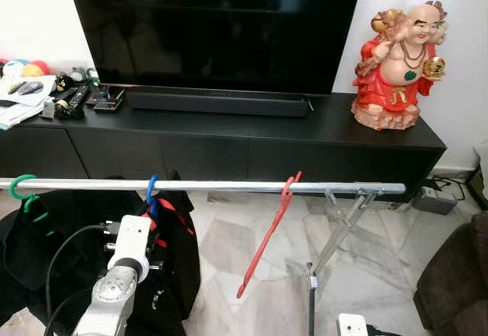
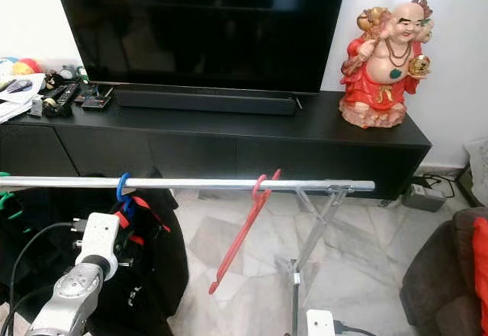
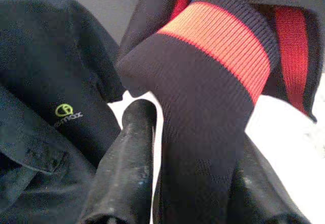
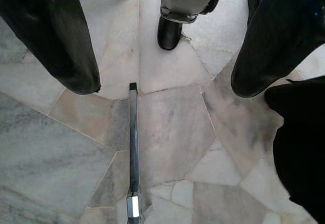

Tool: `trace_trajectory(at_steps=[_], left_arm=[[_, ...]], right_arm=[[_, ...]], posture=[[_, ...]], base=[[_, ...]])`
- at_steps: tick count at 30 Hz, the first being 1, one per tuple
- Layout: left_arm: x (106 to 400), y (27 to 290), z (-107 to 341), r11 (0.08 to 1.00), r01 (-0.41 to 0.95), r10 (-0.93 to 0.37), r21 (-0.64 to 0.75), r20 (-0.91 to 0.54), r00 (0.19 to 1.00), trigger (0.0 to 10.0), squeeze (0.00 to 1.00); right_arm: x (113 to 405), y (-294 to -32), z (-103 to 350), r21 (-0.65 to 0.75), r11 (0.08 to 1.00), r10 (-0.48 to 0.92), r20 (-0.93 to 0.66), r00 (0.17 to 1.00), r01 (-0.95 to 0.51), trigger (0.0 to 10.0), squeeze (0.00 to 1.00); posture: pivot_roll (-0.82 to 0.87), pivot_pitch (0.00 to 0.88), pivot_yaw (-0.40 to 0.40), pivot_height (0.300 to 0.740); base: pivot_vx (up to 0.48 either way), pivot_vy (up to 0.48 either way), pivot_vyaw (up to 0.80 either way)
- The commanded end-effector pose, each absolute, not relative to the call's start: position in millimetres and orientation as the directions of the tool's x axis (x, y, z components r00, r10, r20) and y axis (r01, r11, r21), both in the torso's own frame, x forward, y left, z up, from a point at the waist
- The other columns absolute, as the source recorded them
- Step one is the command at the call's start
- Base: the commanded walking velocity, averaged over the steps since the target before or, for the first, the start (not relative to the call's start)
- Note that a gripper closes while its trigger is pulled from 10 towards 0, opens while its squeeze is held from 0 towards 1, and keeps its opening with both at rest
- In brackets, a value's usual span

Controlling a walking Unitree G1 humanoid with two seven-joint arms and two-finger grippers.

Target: Hang hanger

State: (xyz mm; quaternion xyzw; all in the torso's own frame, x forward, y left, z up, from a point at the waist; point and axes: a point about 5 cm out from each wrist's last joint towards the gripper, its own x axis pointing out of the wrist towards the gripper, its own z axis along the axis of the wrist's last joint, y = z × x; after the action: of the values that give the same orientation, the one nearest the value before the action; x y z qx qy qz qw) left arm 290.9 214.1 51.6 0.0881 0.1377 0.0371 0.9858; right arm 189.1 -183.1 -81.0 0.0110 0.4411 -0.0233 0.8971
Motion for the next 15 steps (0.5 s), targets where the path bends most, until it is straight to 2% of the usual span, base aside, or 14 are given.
trace_trajectory(at_steps=[1, 10, 15], left_arm=[[288, 220, 52, 0.98, -0.075, 0.121, 0.186, -0.25, 0.961, 10.0, 1.0], [278, 225, 65, 0.972, -0.076, 0.114, 0.221, -0.164, 0.98, 10.0, 1.0], [273, 221, 73, 0.98, -0.055, 0.076, 0.191, -0.107, 0.991, 10.0, 1.0]], right_arm=[[187, -184, -82, -0.006, 0.998, -0.038, -0.798, 0.601, 0.055, 10.0, 0.0], [186, -185, -82, -0.007, 0.998, -0.039, -0.797, 0.602, 0.055, 10.0, 0.0], [186, -185, -82, -0.008, 0.999, -0.037, -0.798, 0.602, 0.052, 10.0, 0.0]], posture=[[0.12, 0.025, -0.015, 0.74], [0.13, 0.022, -0.017, 0.74], [0.13, 0.021, -0.018, 0.74]], base=[[0.0, 0.0, 0.0], [0.0, 0.0, 0.0], [0.0, 0.0, 0.0]])
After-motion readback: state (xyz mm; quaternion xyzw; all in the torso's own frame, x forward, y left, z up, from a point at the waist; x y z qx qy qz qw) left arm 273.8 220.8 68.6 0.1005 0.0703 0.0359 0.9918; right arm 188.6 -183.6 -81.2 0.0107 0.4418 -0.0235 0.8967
